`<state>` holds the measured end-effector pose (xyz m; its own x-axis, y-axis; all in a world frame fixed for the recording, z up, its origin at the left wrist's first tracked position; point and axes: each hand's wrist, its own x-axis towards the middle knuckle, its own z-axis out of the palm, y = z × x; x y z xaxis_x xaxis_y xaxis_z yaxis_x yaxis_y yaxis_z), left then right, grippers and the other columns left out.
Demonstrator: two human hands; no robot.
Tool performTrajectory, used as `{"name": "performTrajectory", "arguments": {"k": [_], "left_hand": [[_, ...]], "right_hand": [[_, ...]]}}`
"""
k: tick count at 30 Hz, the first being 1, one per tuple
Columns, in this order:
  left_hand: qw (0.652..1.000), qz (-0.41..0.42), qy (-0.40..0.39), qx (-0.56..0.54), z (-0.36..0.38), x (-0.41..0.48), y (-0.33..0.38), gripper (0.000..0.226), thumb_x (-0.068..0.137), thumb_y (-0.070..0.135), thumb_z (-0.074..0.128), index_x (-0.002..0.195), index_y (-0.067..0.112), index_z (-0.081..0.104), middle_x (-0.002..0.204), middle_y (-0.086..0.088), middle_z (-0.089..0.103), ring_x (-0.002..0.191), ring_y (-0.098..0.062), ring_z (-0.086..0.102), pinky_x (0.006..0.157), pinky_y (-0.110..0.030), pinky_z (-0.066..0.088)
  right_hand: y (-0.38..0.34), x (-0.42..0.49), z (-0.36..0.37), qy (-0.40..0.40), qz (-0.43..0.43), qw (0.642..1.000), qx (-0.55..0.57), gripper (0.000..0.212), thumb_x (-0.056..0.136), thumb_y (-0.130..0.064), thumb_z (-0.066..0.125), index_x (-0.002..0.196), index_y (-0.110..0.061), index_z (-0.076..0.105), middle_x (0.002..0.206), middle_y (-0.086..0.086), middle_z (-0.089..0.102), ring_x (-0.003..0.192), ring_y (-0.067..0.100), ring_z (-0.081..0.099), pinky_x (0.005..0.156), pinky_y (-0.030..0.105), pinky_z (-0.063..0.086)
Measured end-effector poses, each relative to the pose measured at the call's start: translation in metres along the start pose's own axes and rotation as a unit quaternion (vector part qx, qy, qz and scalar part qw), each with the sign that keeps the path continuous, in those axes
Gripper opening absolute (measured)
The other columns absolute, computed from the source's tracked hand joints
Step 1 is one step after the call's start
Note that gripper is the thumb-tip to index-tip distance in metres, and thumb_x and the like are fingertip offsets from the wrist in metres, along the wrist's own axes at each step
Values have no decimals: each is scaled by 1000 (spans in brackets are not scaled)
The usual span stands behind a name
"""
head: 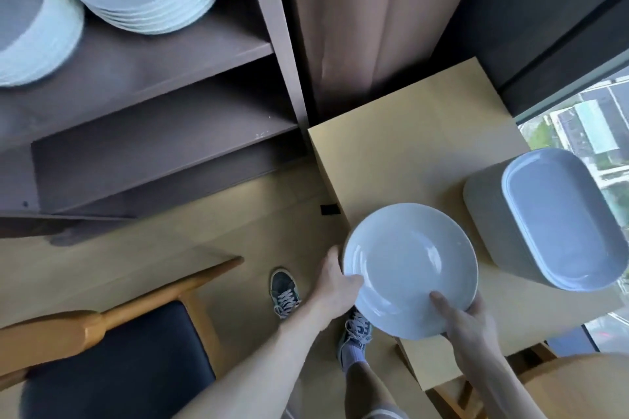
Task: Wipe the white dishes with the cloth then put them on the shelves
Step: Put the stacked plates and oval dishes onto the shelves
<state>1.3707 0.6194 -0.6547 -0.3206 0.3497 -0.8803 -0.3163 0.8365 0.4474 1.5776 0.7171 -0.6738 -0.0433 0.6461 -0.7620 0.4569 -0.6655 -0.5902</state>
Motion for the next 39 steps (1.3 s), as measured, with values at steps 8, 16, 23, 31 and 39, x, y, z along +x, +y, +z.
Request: {"name": "performTrajectory", "arguments": {"k": [8,16,23,31,39], "left_hand": [[987,1,139,-81,-88,-76,16,78,87,32,67,158,32,35,157,4,44,141,-21,48,114,-43,45],[945,105,243,-192,-194,-134,47,22,87,20,68,100,37,70,93,16,76,91,-6,71,72,-31,58],[923,159,269,-223,-264,-125,86,26,95,4,59,107,19,76,106,2,78,104,-19,72,84,-45,65],[923,162,253,-242,-279,-101,98,27,93,-1,56,105,16,74,104,3,79,98,-13,74,69,-30,65],[925,159,243,-243,-284,-91,86,22,93,2,61,105,17,73,105,4,78,99,-14,73,66,-28,63]], "right_hand": [[-85,-42,62,-134,-122,979,-96,38,75,-34,79,110,-21,70,96,-1,77,95,27,71,73,44,57],[-195,-103,161,-242,-273,917,-159,55,79,-44,64,132,-29,58,113,-10,72,99,7,69,70,24,57],[-262,-114,237,-259,-288,905,-176,54,83,-38,61,133,-19,52,118,0,63,102,25,66,60,43,63],[-275,-99,258,-236,-301,904,-190,23,91,-20,60,113,-25,61,108,-1,67,91,23,69,55,39,62],[-265,-101,261,-222,-266,915,-205,22,87,-26,60,109,-31,61,107,-1,69,96,29,69,71,49,63]]}}
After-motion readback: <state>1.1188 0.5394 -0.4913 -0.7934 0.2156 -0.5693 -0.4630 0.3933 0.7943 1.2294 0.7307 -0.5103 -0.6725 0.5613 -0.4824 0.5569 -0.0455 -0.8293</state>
